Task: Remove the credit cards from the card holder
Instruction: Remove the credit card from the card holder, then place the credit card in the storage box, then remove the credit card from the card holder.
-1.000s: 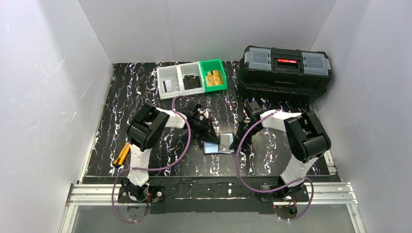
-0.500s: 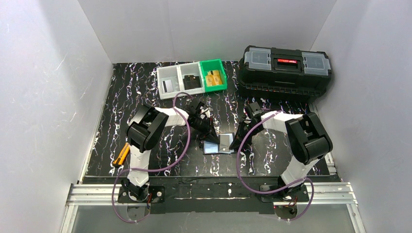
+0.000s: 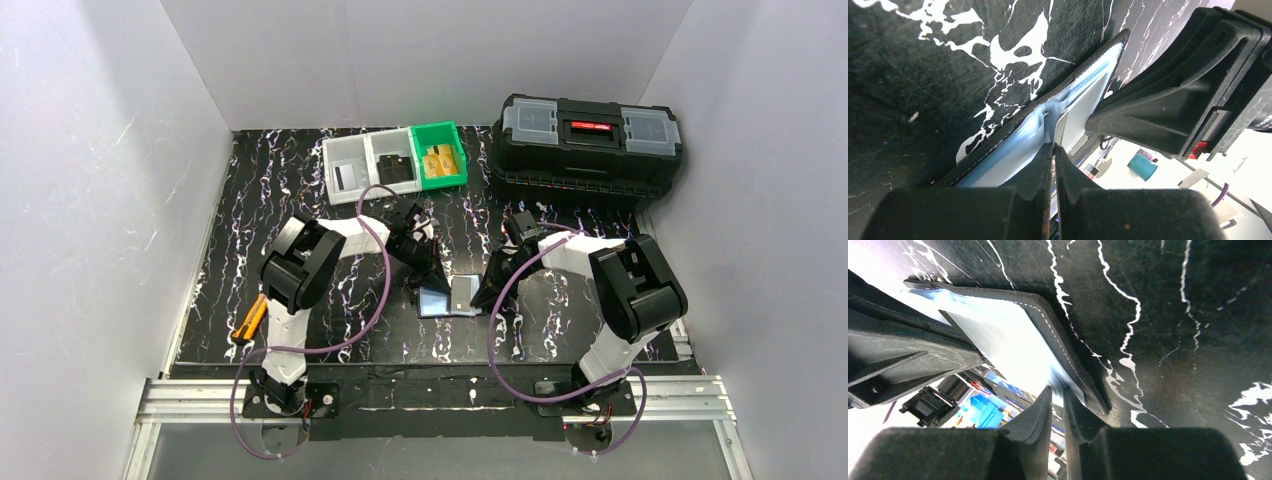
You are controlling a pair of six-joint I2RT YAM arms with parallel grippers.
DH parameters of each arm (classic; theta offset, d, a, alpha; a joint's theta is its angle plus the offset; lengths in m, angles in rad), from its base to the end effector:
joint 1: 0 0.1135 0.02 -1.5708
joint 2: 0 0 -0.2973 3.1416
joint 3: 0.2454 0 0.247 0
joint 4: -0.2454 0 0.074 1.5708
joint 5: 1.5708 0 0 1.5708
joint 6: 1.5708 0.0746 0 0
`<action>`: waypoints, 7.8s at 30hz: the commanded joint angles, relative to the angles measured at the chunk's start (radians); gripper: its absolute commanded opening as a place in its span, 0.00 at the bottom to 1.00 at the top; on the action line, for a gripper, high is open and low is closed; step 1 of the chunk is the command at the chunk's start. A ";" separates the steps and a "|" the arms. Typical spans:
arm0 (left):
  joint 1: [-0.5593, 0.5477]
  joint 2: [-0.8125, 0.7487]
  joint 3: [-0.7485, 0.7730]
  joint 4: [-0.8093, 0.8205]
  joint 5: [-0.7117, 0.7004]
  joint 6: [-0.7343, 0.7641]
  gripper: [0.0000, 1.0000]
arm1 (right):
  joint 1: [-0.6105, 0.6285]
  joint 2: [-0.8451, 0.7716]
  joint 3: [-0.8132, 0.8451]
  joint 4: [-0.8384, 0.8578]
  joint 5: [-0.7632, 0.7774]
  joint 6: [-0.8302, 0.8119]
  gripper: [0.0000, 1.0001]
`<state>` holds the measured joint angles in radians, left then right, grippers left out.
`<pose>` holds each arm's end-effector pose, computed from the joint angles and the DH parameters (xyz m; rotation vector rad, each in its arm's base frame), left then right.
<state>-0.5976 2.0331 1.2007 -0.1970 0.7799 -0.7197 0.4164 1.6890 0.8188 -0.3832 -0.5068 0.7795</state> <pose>0.3208 -0.2818 0.1339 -0.1453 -2.7641 1.3609 0.2587 0.1540 0.1320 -0.4164 -2.9520 -0.9059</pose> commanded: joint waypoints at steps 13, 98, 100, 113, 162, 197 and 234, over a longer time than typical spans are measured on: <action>0.079 -0.049 0.028 -0.126 -0.006 0.084 0.00 | 0.002 0.035 -0.047 0.034 0.274 -0.062 0.11; 0.217 -0.321 -0.356 0.841 0.244 -0.694 0.00 | 0.039 -0.218 -0.001 0.566 -0.151 0.476 0.20; 0.217 -0.324 -0.354 0.835 0.246 -0.691 0.00 | 0.039 -0.219 0.001 0.563 -0.155 0.475 0.13; 0.217 -0.349 -0.324 0.767 0.279 -0.655 0.32 | 0.039 -0.160 -0.001 0.741 -0.322 0.565 0.01; 0.433 0.173 0.812 -0.106 -0.162 0.146 0.00 | 0.031 -0.692 0.182 -0.280 0.404 -0.051 0.98; 0.431 0.197 0.989 -0.183 -0.230 0.175 0.74 | 0.031 -0.632 0.184 -0.374 0.374 -0.065 0.98; -0.016 -0.343 -0.159 -0.147 -0.447 0.116 0.00 | 0.109 -0.118 0.128 -0.065 0.321 -0.014 0.17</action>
<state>-0.6109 1.6581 1.0519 -0.3412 0.3645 -0.6239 0.5076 1.5425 0.8959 -0.4793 -0.1902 0.7609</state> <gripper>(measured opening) 0.007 0.182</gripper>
